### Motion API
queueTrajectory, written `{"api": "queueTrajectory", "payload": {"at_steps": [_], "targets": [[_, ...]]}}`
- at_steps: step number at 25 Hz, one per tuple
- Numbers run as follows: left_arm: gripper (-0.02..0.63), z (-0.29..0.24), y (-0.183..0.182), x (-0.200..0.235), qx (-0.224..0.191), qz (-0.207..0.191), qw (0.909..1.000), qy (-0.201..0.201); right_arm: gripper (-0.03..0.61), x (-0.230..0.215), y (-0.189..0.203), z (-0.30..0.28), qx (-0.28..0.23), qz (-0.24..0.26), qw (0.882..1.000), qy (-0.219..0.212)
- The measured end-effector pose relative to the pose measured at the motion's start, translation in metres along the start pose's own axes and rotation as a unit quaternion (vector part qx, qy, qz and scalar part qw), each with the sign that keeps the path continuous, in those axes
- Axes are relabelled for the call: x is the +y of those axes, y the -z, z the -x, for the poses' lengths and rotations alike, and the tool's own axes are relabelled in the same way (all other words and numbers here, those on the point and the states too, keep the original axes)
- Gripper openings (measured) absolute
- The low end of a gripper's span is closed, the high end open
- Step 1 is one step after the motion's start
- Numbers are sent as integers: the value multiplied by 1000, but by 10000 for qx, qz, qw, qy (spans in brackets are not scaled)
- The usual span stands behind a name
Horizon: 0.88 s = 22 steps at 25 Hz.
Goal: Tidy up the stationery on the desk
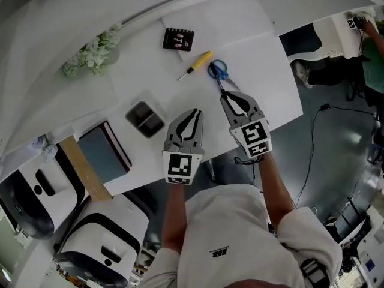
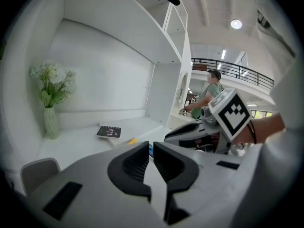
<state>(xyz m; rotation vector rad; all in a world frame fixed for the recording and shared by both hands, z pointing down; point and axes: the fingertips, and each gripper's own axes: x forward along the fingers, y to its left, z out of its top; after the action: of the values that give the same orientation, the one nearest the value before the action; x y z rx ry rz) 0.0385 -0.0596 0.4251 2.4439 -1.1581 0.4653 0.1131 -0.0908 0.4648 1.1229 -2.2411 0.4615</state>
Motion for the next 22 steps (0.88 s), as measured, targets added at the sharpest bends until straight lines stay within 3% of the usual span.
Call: {"api": "queueTrajectory", "payload": {"at_steps": [22], "targets": [[0,-39,24,14,147,225,9996,-51,67,-33,51,-85,1219,-246,9922,-94]]}}
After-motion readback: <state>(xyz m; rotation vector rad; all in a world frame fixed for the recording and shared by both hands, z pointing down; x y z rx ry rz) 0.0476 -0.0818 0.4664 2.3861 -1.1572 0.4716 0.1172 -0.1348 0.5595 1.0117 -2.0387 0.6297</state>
